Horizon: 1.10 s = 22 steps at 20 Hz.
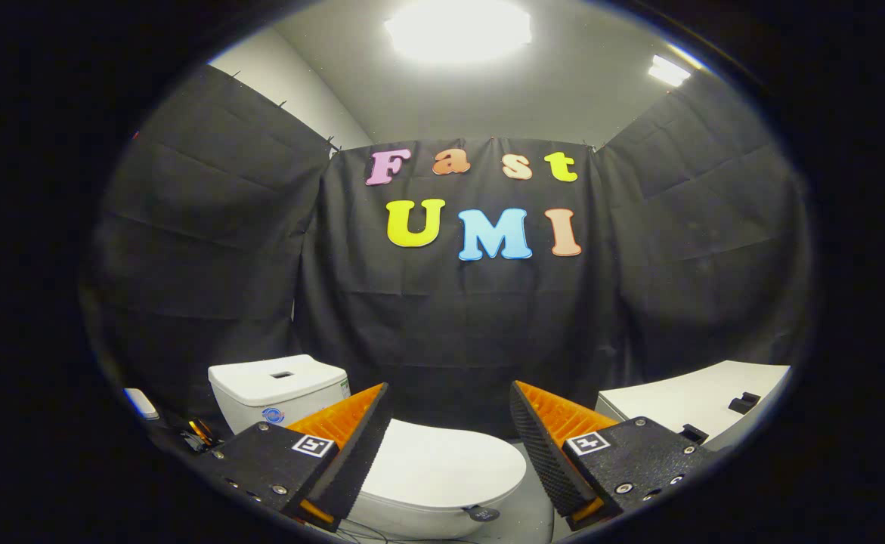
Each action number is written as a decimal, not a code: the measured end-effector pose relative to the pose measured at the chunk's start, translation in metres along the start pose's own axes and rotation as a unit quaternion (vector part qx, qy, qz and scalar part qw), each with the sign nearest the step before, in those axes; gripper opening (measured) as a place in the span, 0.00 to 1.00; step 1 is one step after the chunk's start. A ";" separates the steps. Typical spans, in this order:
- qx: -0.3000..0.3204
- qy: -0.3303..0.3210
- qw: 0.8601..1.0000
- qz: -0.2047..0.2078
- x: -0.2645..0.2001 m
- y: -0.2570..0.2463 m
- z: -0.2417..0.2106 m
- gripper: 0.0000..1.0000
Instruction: Open the toilet lid.
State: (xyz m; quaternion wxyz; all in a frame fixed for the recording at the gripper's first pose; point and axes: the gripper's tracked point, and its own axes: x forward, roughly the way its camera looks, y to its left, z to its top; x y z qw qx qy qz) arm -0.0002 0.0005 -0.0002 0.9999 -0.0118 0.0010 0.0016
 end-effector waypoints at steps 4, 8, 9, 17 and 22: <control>0.014 -0.013 1.000 -0.015 0.005 -0.007 0.011 0.96; 0.040 -0.018 0.998 -0.038 0.028 -0.023 0.009 0.95; 0.058 -0.016 0.997 -0.043 0.036 -0.026 0.003 0.95; 0.164 0.051 0.980 -0.097 0.074 -0.049 -0.084 0.96; 0.254 0.080 0.956 -0.123 0.067 -0.049 -0.133 0.96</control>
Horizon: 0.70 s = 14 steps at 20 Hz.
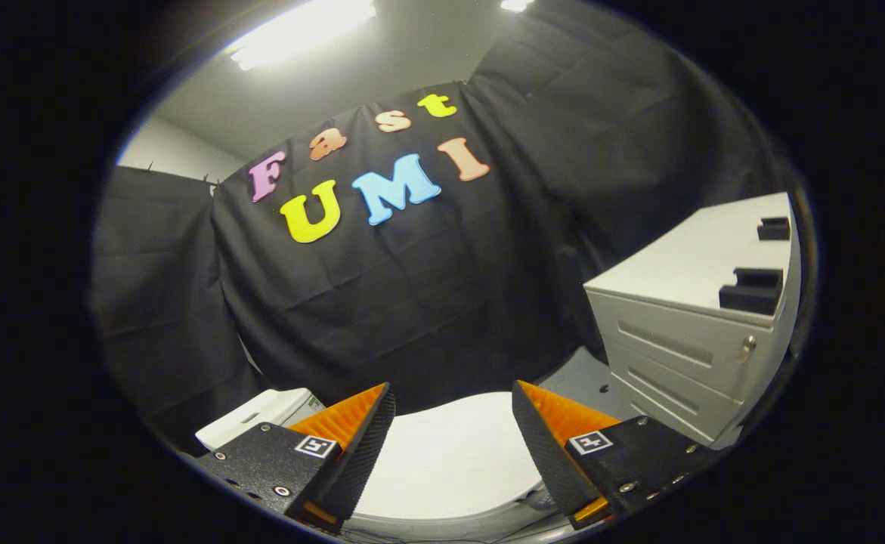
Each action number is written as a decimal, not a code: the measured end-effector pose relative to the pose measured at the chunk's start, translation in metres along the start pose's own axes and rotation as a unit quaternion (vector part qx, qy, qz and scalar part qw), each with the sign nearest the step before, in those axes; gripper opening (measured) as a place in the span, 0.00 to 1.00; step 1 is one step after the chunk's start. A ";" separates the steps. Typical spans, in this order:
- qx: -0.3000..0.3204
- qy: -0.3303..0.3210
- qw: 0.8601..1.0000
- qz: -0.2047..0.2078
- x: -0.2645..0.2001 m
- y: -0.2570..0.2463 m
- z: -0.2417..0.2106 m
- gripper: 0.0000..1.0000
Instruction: Open the toilet lid.
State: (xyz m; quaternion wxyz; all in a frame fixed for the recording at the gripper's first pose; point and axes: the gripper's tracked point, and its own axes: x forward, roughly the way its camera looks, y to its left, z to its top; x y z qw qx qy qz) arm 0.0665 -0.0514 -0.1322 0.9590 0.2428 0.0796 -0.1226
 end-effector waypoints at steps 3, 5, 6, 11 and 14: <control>0.049 0.008 0.999 -0.018 0.000 -0.013 -0.012 0.95; 0.096 0.017 0.995 -0.035 -0.001 -0.028 -0.027 0.96; 0.118 0.021 0.992 -0.045 -0.001 -0.036 -0.033 0.96; 0.187 0.032 0.978 -0.091 -0.002 -0.069 -0.063 0.95; 0.216 0.048 0.969 -0.111 -0.007 -0.083 -0.086 0.95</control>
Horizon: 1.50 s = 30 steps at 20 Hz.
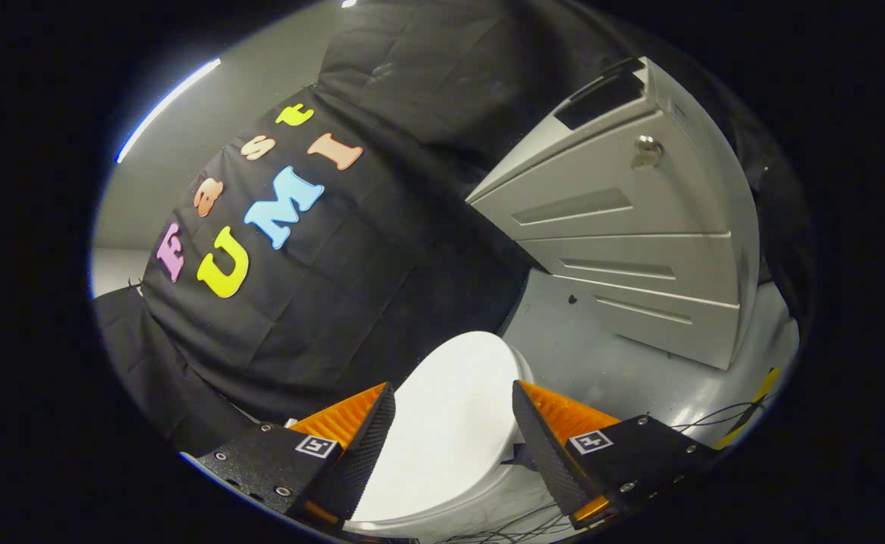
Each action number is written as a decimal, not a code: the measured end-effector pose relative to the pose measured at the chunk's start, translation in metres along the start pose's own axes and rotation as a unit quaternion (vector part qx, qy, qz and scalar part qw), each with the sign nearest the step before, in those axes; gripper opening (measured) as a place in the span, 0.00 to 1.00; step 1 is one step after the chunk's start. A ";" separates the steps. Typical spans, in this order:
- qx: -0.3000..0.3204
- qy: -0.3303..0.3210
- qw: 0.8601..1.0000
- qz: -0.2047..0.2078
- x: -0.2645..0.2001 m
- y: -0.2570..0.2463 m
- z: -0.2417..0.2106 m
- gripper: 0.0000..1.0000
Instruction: Open the toilet lid.
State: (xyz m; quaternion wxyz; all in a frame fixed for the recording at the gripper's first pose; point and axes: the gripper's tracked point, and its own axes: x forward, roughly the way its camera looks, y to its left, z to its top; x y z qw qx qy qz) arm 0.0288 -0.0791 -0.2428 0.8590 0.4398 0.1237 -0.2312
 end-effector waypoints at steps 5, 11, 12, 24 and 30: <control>0.030 0.031 0.998 -0.040 0.006 -0.031 -0.025 0.96; 0.080 0.068 0.993 -0.058 0.012 -0.054 -0.056 0.95; 0.084 0.079 0.991 -0.066 0.015 -0.058 -0.064 0.96; 0.138 0.090 0.985 -0.046 0.023 -0.053 -0.071 0.58; 0.162 0.096 0.981 -0.041 0.014 -0.060 -0.068 0.13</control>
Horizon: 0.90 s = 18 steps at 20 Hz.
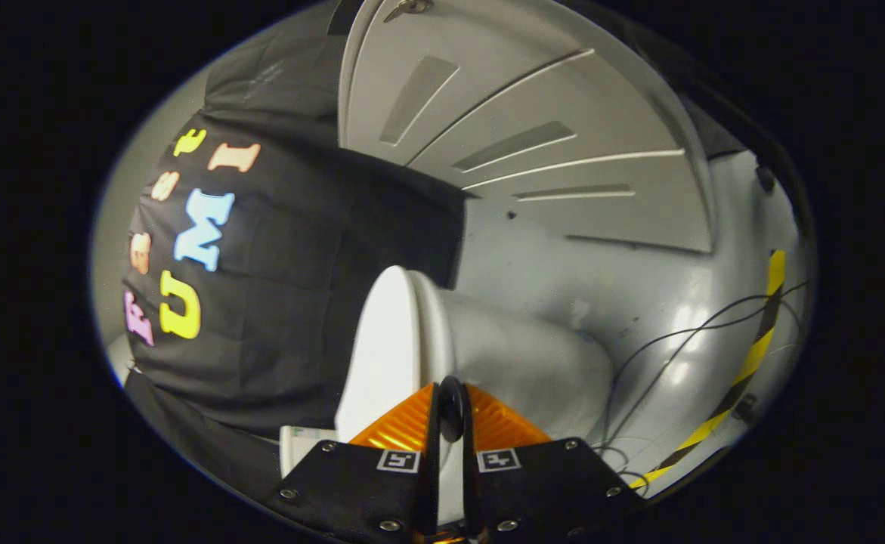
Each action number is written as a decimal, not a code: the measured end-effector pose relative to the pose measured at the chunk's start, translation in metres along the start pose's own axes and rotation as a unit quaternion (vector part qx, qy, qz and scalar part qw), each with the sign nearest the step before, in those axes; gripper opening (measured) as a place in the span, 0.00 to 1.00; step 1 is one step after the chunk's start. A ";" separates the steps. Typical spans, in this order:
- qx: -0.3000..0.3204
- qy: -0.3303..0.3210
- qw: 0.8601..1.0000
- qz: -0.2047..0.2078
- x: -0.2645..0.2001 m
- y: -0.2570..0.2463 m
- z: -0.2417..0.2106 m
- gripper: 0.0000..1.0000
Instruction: Open the toilet lid.
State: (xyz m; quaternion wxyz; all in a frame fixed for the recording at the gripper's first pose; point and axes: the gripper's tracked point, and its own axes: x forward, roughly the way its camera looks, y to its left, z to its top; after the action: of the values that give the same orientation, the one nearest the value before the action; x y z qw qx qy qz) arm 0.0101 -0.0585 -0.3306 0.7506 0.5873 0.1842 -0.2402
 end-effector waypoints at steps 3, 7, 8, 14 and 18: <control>0.011 0.000 1.000 0.007 0.007 0.001 0.000 0.00; 0.011 0.000 1.000 -0.021 0.008 0.003 0.002 0.00; 0.013 0.001 1.000 -0.026 0.007 0.005 0.004 0.00; 0.004 -0.003 1.000 -0.021 -0.003 0.025 0.007 0.00; -0.011 -0.004 1.000 -0.016 -0.011 0.045 0.012 0.00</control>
State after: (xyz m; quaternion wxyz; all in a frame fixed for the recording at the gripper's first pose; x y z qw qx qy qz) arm 0.0270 -0.0599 -0.2864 0.7537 0.5753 0.1928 -0.2526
